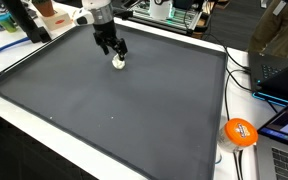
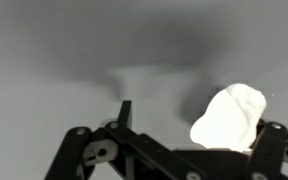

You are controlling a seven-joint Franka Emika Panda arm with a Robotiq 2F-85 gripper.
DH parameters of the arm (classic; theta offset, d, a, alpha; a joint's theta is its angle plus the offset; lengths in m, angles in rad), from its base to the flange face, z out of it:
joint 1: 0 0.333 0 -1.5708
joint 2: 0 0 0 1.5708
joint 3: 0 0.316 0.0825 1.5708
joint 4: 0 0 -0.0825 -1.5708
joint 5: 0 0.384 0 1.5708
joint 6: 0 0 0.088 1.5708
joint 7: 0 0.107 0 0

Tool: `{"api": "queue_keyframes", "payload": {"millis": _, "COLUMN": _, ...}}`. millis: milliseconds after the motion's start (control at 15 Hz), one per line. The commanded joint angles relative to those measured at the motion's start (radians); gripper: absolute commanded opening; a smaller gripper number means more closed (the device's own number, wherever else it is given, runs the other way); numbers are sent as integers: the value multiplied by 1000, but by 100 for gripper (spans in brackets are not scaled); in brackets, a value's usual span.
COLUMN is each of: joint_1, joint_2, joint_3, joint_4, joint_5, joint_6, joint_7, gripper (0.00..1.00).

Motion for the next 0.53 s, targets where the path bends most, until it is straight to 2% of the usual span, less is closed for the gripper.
{"api": "queue_keyframes", "payload": {"millis": 0, "joint_1": 49, "joint_2": -74, "joint_3": -56, "joint_4": -39, "joint_5": -120, "joint_6": 56, "joint_7": 93, "gripper": 100}}
{"api": "queue_keyframes", "payload": {"millis": 200, "joint_1": 46, "joint_2": -91, "joint_3": -35, "joint_4": -26, "joint_5": -130, "joint_6": 21, "joint_7": 92, "gripper": 100}}
{"api": "queue_keyframes", "payload": {"millis": 467, "joint_1": 121, "joint_2": -65, "joint_3": -72, "joint_4": -20, "joint_5": -299, "joint_6": -9, "joint_7": 182, "gripper": 100}}
